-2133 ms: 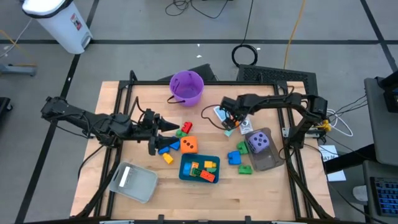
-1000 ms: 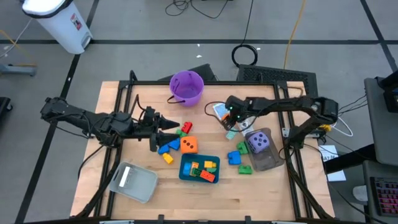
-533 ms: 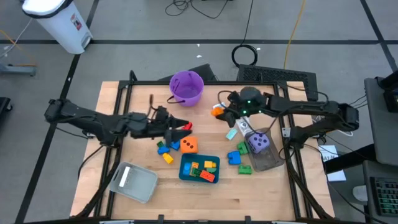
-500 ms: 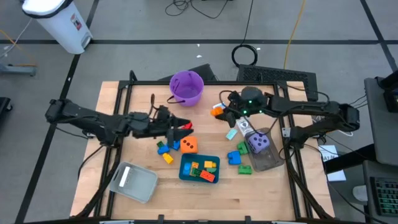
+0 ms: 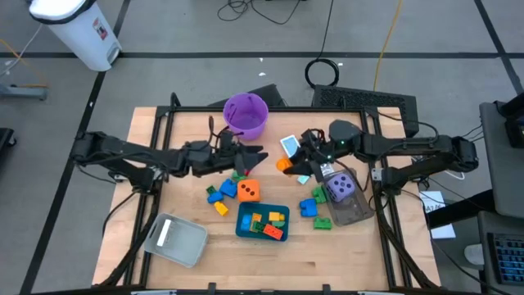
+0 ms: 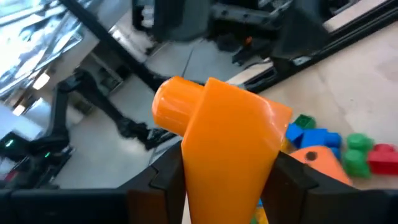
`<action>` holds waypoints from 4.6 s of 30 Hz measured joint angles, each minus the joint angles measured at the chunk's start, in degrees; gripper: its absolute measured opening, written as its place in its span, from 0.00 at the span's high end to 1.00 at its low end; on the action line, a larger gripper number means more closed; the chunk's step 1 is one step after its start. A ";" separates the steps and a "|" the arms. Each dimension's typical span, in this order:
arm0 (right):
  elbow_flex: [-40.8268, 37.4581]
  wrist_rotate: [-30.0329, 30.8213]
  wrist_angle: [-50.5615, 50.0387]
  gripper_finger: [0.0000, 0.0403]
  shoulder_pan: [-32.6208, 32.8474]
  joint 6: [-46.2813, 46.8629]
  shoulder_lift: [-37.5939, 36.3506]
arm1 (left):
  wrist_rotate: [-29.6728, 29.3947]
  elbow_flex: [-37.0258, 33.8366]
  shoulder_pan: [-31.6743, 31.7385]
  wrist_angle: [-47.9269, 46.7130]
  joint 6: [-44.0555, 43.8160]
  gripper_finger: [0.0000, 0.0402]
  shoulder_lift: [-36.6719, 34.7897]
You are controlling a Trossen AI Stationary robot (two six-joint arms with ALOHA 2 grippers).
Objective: Pick & Place Toys
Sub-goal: Put the orange game piece into the blue bin
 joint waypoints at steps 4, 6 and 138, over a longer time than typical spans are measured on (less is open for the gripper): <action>0.00 0.78 -0.59 0.64 0.15 -3.38 0.02 | 0.04 0.00 -0.14 6.14 -3.27 0.09 2.30; 0.00 3.97 -0.56 0.64 0.08 -5.72 0.00 | -0.19 0.00 -0.17 7.96 -5.82 0.09 3.16; -13.29 23.35 -18.60 0.37 -0.66 -16.56 -17.40 | 15.75 22.68 -9.67 -61.93 0.13 0.63 21.26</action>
